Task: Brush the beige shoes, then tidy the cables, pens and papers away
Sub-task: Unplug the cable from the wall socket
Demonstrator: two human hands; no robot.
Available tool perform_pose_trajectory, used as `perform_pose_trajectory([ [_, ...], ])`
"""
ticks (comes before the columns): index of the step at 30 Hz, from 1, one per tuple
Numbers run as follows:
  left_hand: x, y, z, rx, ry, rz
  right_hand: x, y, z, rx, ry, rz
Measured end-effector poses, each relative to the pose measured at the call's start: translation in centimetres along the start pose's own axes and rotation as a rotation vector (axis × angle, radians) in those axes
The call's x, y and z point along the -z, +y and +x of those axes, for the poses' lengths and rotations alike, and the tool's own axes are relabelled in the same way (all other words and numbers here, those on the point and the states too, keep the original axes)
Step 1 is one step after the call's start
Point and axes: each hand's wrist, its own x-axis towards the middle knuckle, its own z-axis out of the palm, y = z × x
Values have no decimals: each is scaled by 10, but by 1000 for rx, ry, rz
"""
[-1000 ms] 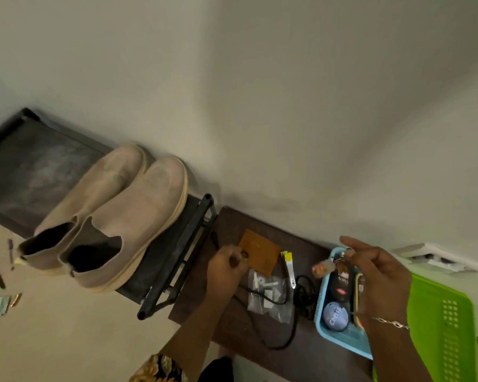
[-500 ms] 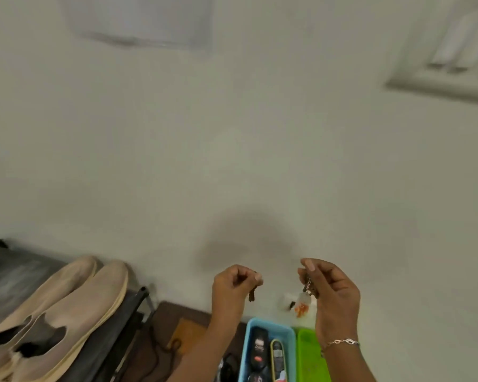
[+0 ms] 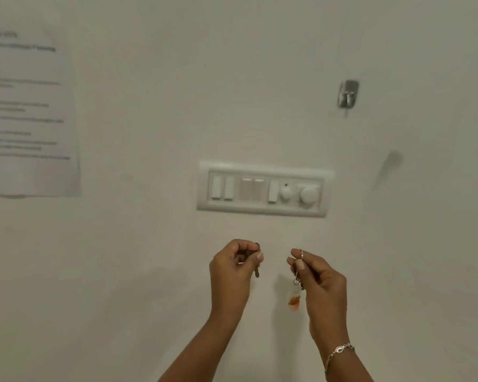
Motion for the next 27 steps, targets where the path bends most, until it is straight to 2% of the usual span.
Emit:
perform_pose_trajectory([
  [6,-42,55,23,-229,-15,-17,20,-62,60,257,141,7],
  [16,-75,121,69,-508,42,164,3,-155,174,545,273,-262],
  [21,-84,128,78,-557,94,212,-2,-167,211,569,305,-507],
  [27,-87,128,85,-581,127,227,-2,-163,229,489,197,-706],
])
